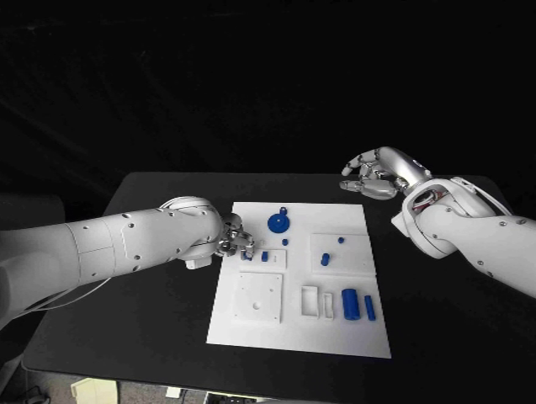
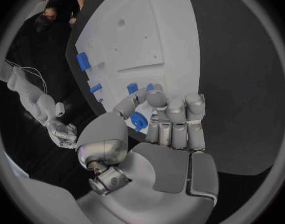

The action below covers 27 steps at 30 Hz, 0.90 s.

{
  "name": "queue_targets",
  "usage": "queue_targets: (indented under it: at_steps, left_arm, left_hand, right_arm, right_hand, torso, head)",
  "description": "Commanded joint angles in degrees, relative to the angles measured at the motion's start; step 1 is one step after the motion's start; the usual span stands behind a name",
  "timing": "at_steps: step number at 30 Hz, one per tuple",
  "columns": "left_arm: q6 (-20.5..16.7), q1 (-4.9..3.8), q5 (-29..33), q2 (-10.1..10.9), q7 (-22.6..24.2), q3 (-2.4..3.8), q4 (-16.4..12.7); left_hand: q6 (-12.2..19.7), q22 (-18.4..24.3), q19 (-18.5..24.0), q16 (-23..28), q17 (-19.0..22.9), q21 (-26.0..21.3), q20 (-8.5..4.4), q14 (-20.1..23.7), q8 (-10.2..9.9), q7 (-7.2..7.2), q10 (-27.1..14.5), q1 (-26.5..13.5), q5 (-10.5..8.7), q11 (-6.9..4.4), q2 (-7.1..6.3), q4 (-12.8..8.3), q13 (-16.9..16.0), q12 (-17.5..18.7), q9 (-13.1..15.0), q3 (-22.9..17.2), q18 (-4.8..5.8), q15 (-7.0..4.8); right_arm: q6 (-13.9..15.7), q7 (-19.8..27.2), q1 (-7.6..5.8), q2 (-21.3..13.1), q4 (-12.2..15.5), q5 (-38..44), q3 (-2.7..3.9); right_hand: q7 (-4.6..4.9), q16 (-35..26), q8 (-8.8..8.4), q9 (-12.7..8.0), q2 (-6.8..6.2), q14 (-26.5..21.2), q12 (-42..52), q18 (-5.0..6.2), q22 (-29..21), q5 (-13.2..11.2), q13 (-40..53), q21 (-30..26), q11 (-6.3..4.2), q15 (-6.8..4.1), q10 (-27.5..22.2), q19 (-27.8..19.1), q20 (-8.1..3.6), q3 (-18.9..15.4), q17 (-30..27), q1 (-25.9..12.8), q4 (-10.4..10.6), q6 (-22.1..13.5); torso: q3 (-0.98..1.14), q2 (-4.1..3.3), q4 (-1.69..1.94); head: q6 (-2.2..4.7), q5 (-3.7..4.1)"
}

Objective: Assemble the parts on the task board

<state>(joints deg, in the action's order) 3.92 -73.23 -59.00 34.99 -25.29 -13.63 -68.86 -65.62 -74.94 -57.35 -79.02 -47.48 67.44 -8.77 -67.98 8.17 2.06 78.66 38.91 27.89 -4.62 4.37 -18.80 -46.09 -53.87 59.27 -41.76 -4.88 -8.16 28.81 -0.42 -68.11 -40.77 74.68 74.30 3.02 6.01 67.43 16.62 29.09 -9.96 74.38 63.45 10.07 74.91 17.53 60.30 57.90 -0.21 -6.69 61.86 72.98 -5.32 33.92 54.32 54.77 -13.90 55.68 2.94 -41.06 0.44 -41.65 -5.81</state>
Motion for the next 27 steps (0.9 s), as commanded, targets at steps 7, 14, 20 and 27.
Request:
queue_targets:
  at_steps: [7,14,20,27]
  left_arm:
    - [1.6,0.26,-0.4,-0.4,0.1,-0.09,0.2]
    - [3.1,0.32,-0.4,-0.3,0.0,-0.09,0.4]
    - [3.6,0.33,-0.7,-0.4,-0.1,-0.09,0.5]
    - [3.7,0.33,-0.9,-0.3,-0.2,-0.09,0.7]
  left_hand:
    - [-4.7,-0.5,-0.4,-0.3,0.1,0.2,-6.67,-3.1,9.7,-2.79,1.8,0.1,0.23,-2.27,0.52,2.0,-0.1,-0.2,0.1,-4.7,-0.98,-3.61]
    - [-4.7,-0.5,-0.4,-0.3,0.1,0.2,-6.67,-3.1,9.6,-2.79,1.8,0.1,0.27,-2.27,0.53,2.0,-0.1,-0.3,0.2,-4.7,-0.99,-3.62]
    - [-4.7,-0.5,-0.4,-0.3,0.1,0.2,-6.68,-3.1,9.6,-2.81,1.8,0.2,0.42,-2.29,0.43,2.0,-0.1,-0.3,0.2,-4.8,-1.0,-3.61]
    - [-4.8,-0.5,-0.4,-0.3,0.1,0.2,-6.68,-3.1,9.6,-2.83,1.9,0.2,0.56,-2.31,0.39,2.0,-0.2,-0.4,0.3,-4.9,-1.01,-3.61]
  right_arm:
    - [-0.9,0.1,-0.01,0.0,0.0,0.1,0.03]
    - [-1.0,0.1,-0.01,0.0,0.0,0.1,0.03]
    - [-1.0,0.1,-0.01,0.0,0.0,0.1,0.03]
    - [-1.0,0.1,-0.01,0.0,0.0,0.1,0.03]
  right_hand:
    - [0.31,-0.3,-0.23,0.1,-0.24,-0.1,-0.2,4.93,0.3,0.3,-0.1,-0.3,0.07,0.29,-0.5,-0.2,-0.3,-0.1,0.0,-0.1,0.4,0.0]
    - [0.31,-0.3,-0.22,0.1,-0.23,-0.1,-0.2,4.93,0.3,0.4,-0.1,-0.3,0.06,0.29,-0.5,-0.2,-0.31,-0.2,0.0,-0.1,0.4,0.1]
    - [0.3,-0.3,-0.22,0.2,-0.22,-0.1,-0.2,4.93,0.3,0.4,-0.1,-0.3,0.06,0.28,-0.5,-0.2,-0.31,-0.2,0.0,-0.1,0.4,0.1]
    - [0.3,-0.3,-0.22,0.2,-0.21,-0.1,-0.2,4.93,0.3,0.4,-0.1,-0.3,0.06,0.28,-0.5,-0.2,-0.31,-0.2,0.0,-0.1,0.4,0.1]
  torso:
    - [-0.02,0.0,0.03]
    - [-0.01,0.0,0.01]
    - [-0.03,-0.01,0.05]
    - [-0.05,0.01,0.03]
  head:
    - [-0.03,-0.1]
    - [-0.15,-0.03]
    - [-0.22,0.05]
    - [-0.22,0.01]
